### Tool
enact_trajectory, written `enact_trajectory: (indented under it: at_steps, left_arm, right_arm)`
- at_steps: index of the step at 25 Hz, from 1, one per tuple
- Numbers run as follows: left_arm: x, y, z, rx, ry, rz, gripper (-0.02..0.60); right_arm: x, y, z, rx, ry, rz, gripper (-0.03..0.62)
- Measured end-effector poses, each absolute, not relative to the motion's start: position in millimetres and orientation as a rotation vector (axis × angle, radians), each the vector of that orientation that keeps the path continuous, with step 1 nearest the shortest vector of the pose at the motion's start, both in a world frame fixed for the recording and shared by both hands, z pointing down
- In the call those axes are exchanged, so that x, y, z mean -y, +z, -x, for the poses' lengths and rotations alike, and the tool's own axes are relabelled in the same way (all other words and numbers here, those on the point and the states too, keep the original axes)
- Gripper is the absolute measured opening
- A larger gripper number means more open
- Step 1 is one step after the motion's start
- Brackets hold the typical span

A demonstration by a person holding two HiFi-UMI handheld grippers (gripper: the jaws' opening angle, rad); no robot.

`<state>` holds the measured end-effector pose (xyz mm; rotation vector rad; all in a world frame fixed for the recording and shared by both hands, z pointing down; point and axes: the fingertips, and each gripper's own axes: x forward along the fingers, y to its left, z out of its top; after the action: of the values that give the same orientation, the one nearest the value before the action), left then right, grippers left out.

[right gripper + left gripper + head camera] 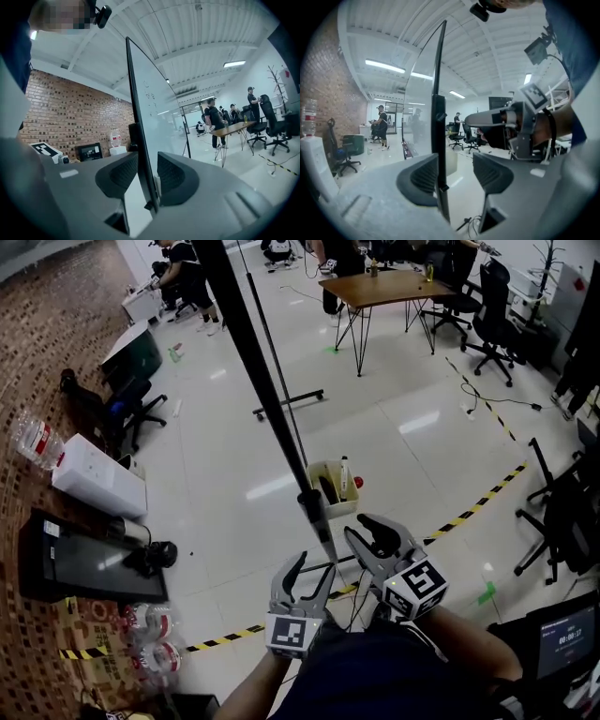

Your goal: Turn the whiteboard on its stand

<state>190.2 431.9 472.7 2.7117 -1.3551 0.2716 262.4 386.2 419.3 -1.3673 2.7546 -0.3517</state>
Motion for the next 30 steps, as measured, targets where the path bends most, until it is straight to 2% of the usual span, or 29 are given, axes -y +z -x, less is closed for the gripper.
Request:
enact_trajectory:
  at_steps: [18,30]
  left_arm:
    - [-454,432,-291,1.084,0.161,-2.802,0.189]
    - [-452,427,-314,1.051,0.147,-2.785,0.184]
  right_arm:
    - [-438,430,-363,-2.576,-0.383,1.61,0.1]
    - [-446,422,-395,-2.574,-0.312,1.687,0.097]
